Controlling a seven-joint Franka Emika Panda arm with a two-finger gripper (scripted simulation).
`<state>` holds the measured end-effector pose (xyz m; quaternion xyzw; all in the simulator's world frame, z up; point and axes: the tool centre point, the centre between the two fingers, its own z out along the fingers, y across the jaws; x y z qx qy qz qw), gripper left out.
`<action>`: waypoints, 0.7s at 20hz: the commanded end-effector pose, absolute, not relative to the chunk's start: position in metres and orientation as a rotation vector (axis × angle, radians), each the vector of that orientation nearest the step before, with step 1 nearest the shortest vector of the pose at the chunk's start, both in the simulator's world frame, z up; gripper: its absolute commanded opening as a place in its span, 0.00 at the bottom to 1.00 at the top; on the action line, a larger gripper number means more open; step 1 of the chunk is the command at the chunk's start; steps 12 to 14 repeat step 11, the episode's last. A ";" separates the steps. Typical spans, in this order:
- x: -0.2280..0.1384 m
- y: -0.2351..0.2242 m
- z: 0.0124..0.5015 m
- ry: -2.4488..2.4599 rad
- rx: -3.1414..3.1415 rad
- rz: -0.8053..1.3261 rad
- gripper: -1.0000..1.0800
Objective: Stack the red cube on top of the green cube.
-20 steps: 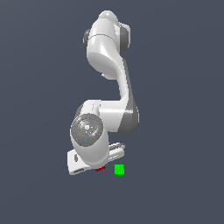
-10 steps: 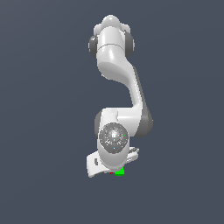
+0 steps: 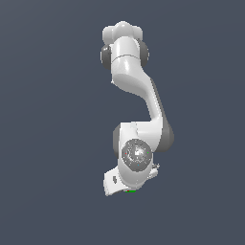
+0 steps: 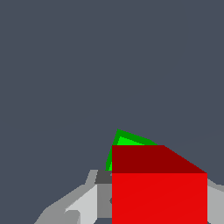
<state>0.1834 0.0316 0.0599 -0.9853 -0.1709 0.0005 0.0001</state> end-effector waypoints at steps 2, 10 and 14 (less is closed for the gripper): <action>0.184 0.032 0.060 -0.536 -3.095 0.000 0.96; 0.184 0.032 0.060 -0.536 -3.095 0.000 0.96; 0.184 0.032 0.060 -0.536 -3.095 0.000 0.96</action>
